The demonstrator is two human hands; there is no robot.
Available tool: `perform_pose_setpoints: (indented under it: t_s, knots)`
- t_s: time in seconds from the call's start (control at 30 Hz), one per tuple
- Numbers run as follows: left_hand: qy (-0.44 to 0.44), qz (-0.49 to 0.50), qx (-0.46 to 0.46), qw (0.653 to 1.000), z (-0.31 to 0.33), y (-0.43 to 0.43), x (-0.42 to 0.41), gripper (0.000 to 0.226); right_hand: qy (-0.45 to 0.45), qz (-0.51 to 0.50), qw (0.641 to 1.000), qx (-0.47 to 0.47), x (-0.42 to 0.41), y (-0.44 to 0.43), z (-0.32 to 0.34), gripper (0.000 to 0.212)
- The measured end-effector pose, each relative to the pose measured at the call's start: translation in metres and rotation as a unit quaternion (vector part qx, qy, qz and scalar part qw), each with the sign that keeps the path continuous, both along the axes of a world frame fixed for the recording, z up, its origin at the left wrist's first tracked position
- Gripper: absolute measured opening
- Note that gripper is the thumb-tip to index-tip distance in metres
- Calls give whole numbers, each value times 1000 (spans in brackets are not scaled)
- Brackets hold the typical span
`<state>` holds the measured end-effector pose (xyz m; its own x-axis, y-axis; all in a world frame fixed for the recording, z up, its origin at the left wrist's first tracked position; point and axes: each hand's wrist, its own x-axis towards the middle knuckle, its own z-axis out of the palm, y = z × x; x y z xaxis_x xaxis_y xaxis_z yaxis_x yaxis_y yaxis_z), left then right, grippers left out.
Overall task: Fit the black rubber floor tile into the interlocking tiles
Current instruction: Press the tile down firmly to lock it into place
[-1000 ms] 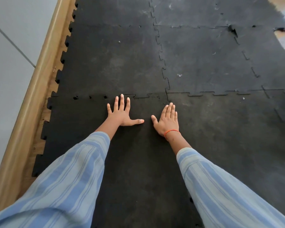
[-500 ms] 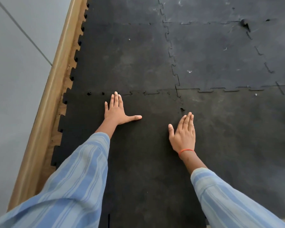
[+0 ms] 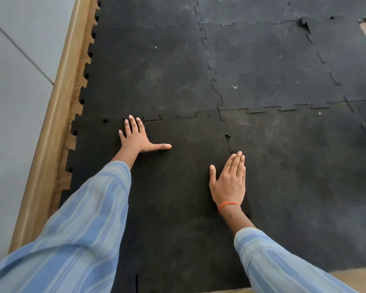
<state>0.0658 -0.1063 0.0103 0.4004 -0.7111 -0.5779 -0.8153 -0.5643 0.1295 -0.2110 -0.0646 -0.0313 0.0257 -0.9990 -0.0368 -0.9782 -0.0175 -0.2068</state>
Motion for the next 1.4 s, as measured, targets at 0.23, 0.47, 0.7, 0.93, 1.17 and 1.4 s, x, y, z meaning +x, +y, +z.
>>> perform_pose_setpoints:
  t_s: [0.23,0.47,0.7,0.93,1.17,1.4]
  knots:
    - [24,-16,-2,1000,8,11,5,150,-3,20,999,49,-2,-4,4,81]
    - [10,-58,20,998,1,42,-37,146,-111,-76,991,14,-9,15,17,73]
    - [27,-102,62,992,14,45,-21,152,-181,-163,970,28,4,4,27,77]
    - [28,-101,86,991,13,45,-23,152,-133,-102,985,45,-10,7,27,81]
    - [31,-92,86,992,14,44,-26,153,-24,-34,998,45,-18,-2,32,85]
    - [28,-111,36,993,2,56,-23,156,-21,37,993,108,-22,-1,15,87]
